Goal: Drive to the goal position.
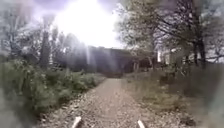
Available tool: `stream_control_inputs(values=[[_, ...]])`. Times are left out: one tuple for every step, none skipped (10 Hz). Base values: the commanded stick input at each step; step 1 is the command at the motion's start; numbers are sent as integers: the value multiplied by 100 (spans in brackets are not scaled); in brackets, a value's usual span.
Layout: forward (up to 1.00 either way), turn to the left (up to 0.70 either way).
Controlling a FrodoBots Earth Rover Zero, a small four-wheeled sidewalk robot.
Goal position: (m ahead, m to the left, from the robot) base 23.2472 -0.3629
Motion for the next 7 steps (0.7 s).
stream_control_inputs(values=[[70,0],[70,0],[70,0],[70,0],[70,0],[70,0],[70,0]])
